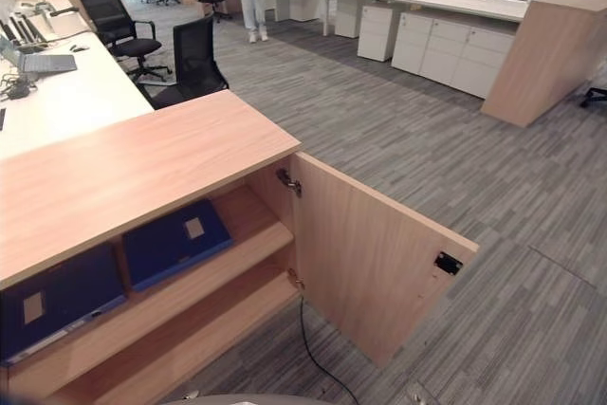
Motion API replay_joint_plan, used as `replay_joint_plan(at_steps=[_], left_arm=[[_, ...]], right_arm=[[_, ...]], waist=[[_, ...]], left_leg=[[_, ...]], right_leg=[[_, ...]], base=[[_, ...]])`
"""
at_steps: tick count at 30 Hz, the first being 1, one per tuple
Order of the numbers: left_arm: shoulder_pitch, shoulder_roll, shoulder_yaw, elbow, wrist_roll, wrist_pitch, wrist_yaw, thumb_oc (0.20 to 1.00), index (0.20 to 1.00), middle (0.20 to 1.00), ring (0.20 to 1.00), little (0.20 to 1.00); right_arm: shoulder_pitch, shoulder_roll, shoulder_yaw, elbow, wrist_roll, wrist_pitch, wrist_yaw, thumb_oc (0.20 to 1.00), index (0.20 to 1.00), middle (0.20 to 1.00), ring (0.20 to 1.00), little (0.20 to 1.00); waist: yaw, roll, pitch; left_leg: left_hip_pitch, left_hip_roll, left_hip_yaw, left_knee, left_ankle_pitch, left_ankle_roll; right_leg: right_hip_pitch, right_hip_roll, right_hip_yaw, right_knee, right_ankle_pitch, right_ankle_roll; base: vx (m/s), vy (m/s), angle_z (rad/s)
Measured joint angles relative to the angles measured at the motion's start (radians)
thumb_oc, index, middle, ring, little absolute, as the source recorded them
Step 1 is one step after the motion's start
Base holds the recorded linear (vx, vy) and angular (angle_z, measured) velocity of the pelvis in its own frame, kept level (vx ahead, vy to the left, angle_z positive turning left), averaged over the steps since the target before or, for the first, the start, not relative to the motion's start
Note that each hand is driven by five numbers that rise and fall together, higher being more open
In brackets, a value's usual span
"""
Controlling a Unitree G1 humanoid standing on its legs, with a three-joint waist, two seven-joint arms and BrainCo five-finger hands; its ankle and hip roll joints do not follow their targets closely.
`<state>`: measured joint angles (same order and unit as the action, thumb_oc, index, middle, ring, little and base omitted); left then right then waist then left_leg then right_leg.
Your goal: Put the empty folder in the office cabinet
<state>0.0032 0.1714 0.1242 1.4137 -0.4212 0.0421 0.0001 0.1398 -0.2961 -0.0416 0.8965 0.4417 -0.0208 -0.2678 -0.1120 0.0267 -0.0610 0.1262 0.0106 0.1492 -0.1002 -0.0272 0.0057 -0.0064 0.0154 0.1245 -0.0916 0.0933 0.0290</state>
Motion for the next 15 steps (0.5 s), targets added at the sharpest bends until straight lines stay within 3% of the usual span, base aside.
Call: replay_joint_plan(at_steps=[2, 7, 15], left_arm=[[0.0, 0.001, 0.005, -0.001, 0.016, 0.003, 0.018, 1.0, 1.0, 1.0, 1.0, 1.0], [0.0, 0.0, 0.005, 0.0, 0.026, 0.003, 0.035, 1.0, 1.0, 1.0, 1.0, 1.0], [0.005, -0.007, 0.004, -0.002, 0.078, 0.006, 0.053, 1.0, 1.0, 1.0, 1.0, 1.0]], right_arm=[[-0.005, -0.025, 0.0, -0.116, -0.054, -0.022, -0.02, 1.0, 1.0, 1.0, 1.0, 1.0], [-0.012, -0.044, 0.008, -0.153, -0.111, -0.032, -0.027, 1.0, 1.0, 1.0, 1.0, 1.0], [-0.027, -0.062, 0.086, -0.278, -0.17, -0.022, 0.016, 1.0, 1.0, 1.0, 1.0, 1.0]], waist=[[-0.012, -0.007, -0.004], [-0.016, -0.037, -0.01], [-0.009, -0.037, -0.007]], left_leg=[[-0.001, 0.001, 0.018, 0.0, 0.001, 0.001], [0.0, 0.003, 0.043, 0.0, 0.002, 0.003], [-0.001, 0.003, 0.066, 0.0, 0.003, 0.003]], right_leg=[[-0.008, 0.002, 0.015, -0.001, 0.007, 0.001], [-0.014, 0.006, 0.03, 0.0, 0.01, 0.001], [-0.024, 0.008, 0.046, -0.001, 0.018, 0.011]], base=[[-0.02, 0.021, -0.28], [-0.02, 0.016, -0.14], [-0.02, 0.008, -0.1]])
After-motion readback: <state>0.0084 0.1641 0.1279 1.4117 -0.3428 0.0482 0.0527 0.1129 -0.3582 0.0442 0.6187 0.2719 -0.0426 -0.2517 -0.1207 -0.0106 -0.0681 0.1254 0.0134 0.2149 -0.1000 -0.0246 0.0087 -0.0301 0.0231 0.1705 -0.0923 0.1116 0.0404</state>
